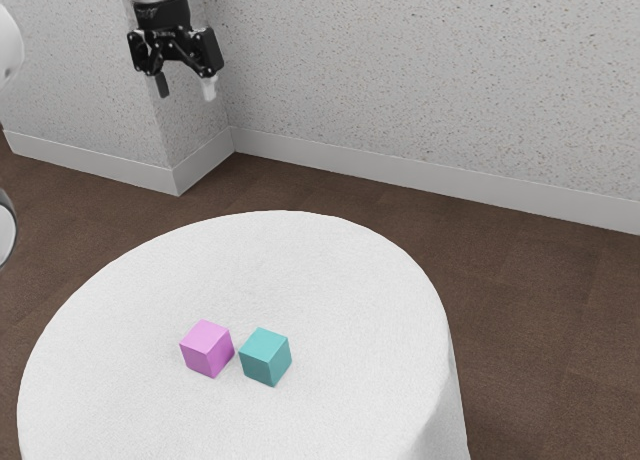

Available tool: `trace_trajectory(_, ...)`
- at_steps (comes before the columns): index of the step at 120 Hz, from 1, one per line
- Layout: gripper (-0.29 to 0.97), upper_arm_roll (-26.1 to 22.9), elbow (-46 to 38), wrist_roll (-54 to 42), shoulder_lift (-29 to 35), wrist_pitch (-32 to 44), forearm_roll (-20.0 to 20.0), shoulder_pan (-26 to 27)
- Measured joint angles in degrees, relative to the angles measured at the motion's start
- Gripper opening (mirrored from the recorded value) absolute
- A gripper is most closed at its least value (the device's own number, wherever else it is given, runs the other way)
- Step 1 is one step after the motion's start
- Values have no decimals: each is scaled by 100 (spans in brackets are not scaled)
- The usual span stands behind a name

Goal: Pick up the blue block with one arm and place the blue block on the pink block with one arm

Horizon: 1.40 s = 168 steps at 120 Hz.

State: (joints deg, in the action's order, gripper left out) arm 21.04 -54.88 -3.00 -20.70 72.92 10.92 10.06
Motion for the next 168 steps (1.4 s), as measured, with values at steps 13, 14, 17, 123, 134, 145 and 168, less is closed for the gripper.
trace_trajectory(13,68,-798,46,-29,38,-64,-224,-463)
trace_trajectory(14,68,-819,76,-30,80,-68,-234,-475)
trace_trajectory(17,68,-862,160,-29,252,-75,-260,-505)
trace_trajectory(123,68,-1075,-4228,1863,1455,2375,-1517,2207)
trace_trajectory(134,68,-1069,-4728,1960,1454,2864,-1440,2179)
trace_trajectory(145,68,-1064,-5150,2044,1428,3438,-1348,2165)
trace_trajectory(168,68,-1049,-5408,2264,1464,3789,-1257,2221)
